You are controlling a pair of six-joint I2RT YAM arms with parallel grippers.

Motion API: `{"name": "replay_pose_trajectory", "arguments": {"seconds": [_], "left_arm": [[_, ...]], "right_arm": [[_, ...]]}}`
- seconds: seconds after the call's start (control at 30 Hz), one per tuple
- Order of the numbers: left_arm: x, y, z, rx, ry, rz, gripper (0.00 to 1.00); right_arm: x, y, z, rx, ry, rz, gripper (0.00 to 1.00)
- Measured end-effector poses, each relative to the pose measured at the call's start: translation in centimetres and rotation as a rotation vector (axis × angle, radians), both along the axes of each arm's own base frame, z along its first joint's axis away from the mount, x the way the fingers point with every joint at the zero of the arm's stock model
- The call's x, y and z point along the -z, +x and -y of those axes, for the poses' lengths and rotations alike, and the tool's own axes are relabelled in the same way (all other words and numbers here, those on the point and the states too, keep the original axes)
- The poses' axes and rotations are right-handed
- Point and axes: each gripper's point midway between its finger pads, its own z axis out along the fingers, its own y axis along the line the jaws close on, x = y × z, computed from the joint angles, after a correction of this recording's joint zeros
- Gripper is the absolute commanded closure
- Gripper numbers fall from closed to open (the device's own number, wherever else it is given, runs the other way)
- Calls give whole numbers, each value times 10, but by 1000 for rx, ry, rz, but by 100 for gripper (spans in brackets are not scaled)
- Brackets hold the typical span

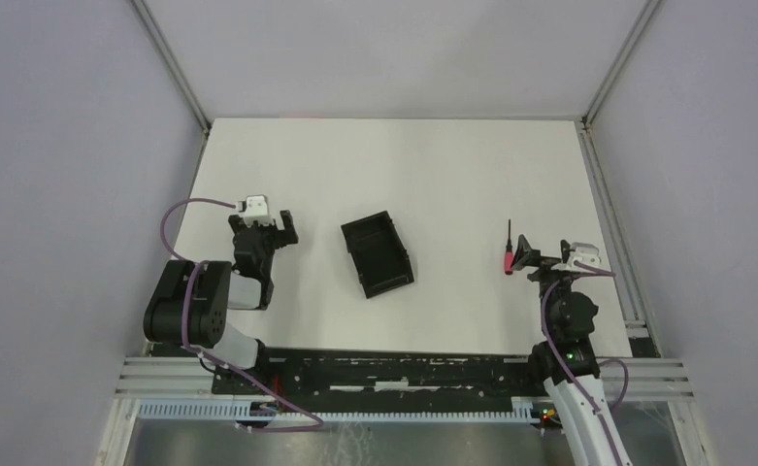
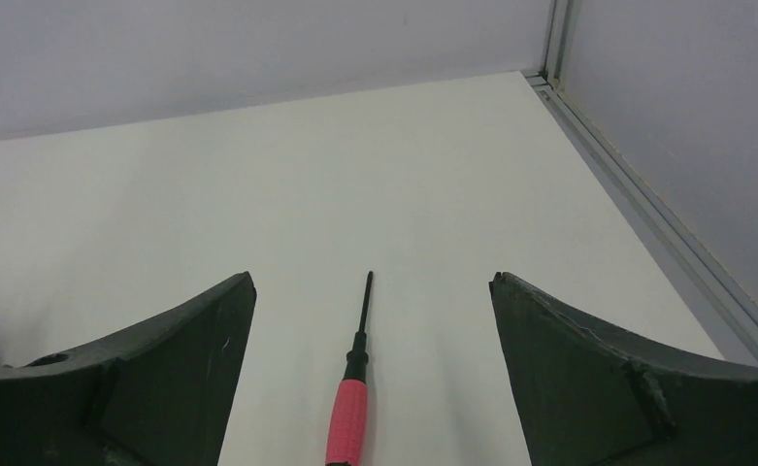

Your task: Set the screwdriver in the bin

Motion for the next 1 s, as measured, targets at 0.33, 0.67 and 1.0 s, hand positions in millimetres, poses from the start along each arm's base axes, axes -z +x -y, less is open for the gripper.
{"name": "replay_pose_trajectory", "arguments": {"seconds": [0.33, 0.67, 1.0], "left_arm": [[0, 0, 0, 0, 0, 0, 0], [0, 0, 0, 0, 0, 0, 0], [0, 0, 0, 0, 0, 0, 0]], "right_arm": [[26, 13, 8, 54, -66, -330, 2], [16, 105, -2, 45, -213, -805, 12], [143, 53, -12, -94, -232, -1266, 47]]}}
